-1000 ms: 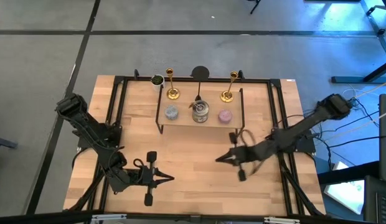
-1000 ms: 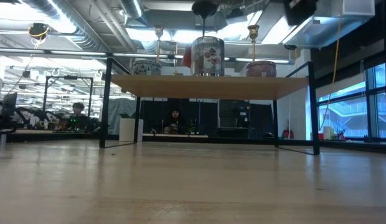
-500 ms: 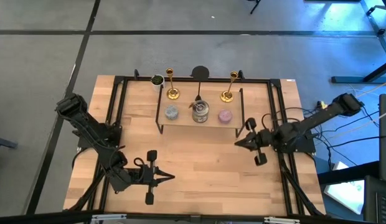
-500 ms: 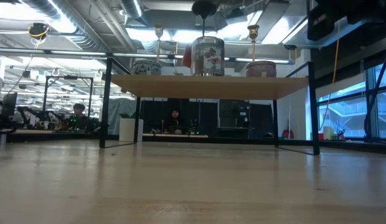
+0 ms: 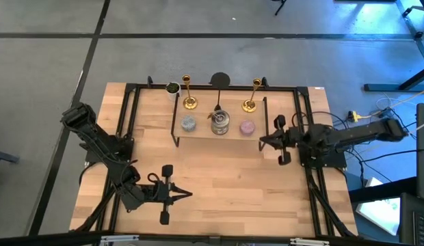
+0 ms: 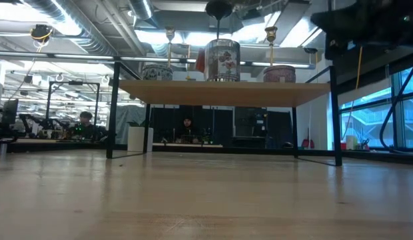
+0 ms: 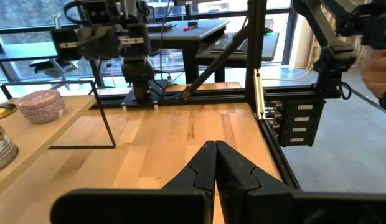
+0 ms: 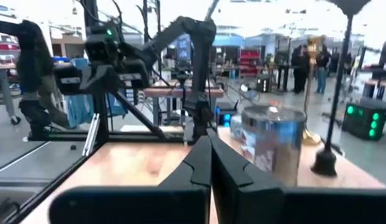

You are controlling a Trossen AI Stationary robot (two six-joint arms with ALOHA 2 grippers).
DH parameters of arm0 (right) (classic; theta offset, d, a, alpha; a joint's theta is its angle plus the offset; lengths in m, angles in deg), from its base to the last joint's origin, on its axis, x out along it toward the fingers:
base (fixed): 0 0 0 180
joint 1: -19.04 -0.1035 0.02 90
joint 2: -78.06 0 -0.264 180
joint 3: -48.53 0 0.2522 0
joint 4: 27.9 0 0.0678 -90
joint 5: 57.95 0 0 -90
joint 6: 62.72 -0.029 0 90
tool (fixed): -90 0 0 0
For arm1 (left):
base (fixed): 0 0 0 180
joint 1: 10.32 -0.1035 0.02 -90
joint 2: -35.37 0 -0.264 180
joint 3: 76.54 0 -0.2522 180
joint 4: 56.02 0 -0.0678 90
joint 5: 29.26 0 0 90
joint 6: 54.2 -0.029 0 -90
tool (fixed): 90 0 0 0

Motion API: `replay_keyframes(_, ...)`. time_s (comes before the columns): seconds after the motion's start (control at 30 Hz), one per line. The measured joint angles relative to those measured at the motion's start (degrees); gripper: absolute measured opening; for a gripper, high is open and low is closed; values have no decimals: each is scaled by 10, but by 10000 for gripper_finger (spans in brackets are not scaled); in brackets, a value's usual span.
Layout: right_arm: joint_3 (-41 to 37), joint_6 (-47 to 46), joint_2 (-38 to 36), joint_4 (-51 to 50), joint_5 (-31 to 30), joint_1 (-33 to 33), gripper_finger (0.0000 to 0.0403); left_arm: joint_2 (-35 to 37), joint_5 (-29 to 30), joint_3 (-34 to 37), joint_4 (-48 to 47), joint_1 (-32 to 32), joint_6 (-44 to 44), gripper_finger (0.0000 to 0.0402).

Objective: Pick & Place candle stick holders
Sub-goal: Return to Home Position

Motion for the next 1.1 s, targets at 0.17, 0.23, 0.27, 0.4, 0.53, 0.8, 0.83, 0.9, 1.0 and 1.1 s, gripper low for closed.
replay_keyframes(0.17,0,-42,-27,-66,32,58,0,0,-1,0,0,0,0,2)
replay_keyframes(0.23,0,-55,-36,-85,43,72,0,0,-1,0,0,0,0,2)
replay_keyframes(0.27,0,-59,-39,-95,49,77,0,0,-1,0,0,0,0,2)
replay_keyframes(0.4,0,-64,-56,-146,51,81,0,0,-1,0,-5,0,2,2)
replay_keyframes(0.53,0,-61,-77,-176,51,81,0,0,-1,0,-13,0,15,2)
replay_keyframes(0.8,0,-57,-135,-219,45,81,0,0,0,0,-13,1,25,2)
replay_keyframes(0.83,0,-56,-142,-223,45,81,0,0,0,0,-13,1,25,2)
replay_keyframes(0.9,-3,-55,-154,-225,45,81,0,0,0,0,-13,1,25,2)
replay_keyframes(1.0,-21,-56,-172,-220,42,81,0,0,0,0,-13,1,25,2)
replay_keyframes(1.1,-55,-60,-189,-183,39,81,0,0,1,0,-13,1,25,2)
